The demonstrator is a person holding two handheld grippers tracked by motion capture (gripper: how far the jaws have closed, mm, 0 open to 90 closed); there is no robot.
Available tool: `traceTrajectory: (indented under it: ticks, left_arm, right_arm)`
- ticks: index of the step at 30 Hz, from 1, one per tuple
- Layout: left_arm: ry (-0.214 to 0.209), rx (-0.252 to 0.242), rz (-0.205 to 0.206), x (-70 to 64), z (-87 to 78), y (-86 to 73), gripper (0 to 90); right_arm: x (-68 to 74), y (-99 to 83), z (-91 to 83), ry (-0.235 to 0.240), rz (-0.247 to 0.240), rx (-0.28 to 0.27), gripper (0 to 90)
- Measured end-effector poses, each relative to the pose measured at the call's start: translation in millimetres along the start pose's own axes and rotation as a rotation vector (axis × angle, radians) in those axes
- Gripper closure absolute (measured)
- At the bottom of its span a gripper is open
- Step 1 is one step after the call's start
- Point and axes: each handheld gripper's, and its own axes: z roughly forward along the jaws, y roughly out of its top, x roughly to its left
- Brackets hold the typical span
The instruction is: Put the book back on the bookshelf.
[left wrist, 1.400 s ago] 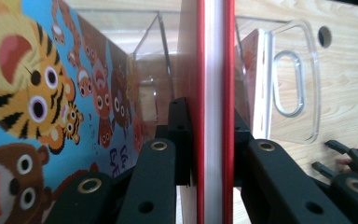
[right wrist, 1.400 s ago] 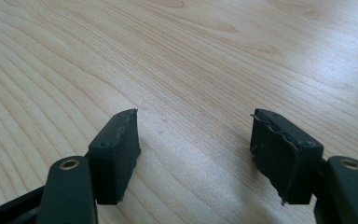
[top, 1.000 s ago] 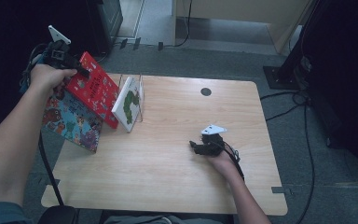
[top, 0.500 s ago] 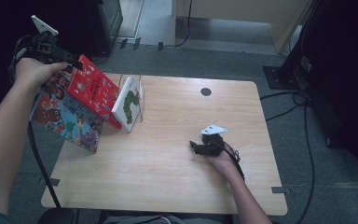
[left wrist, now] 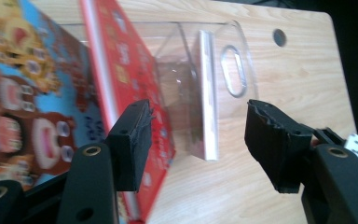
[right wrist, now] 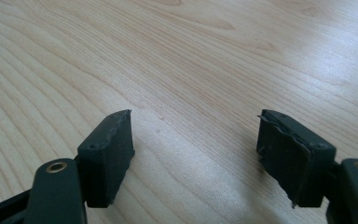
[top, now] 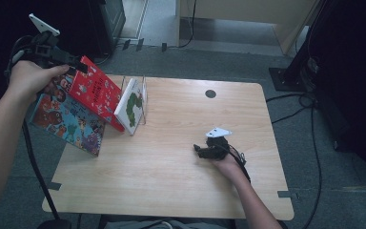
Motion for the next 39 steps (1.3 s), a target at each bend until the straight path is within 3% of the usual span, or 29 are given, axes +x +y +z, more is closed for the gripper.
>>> traceTrajectory:
  ticks: [5,7,13,16,26,29,33,39]
  left_arm:
    - [-0.061,0.012,0.023,-14.4,6.1,-10.6,40.6]
    - [-0.068,0.016,0.023,-19.5,9.5,-15.2,40.6]
    - [-0.097,0.022,0.074,-37.5,21.4,-32.1,40.0]
    - [-0.092,0.033,0.111,-45.4,29.0,-40.8,38.4]
    - [-0.153,0.058,0.142,-54.1,54.9,-71.8,38.1]
    - [-0.135,0.064,0.168,-58.4,63.4,-82.8,37.9]
    - [-0.142,0.072,0.187,-63.4,74.4,-96.1,37.8]
    - [-0.185,0.111,0.2,-66.7,98.8,-117.5,37.7]
  right_arm:
    - [-0.1,-0.3,-0.2,0.005,-0.005,0.002,25.0]
    - [-0.1,-0.3,-0.2,0.005,-0.005,0.002,24.9]
    - [-0.1,-0.3,-0.2,0.005,-0.005,0.002,24.9]
    - [-0.1,-0.2,-0.2,0.005,-0.005,0.001,24.9]
    - [0.0,-0.2,-0.2,0.003,-0.004,0.002,24.8]
    - [0.0,-0.2,-0.2,0.004,-0.004,0.002,24.8]
    - [0.0,-0.2,-0.2,0.003,-0.004,0.001,24.8]
    - [0.0,-0.2,-0.1,0.003,-0.004,0.001,24.8]
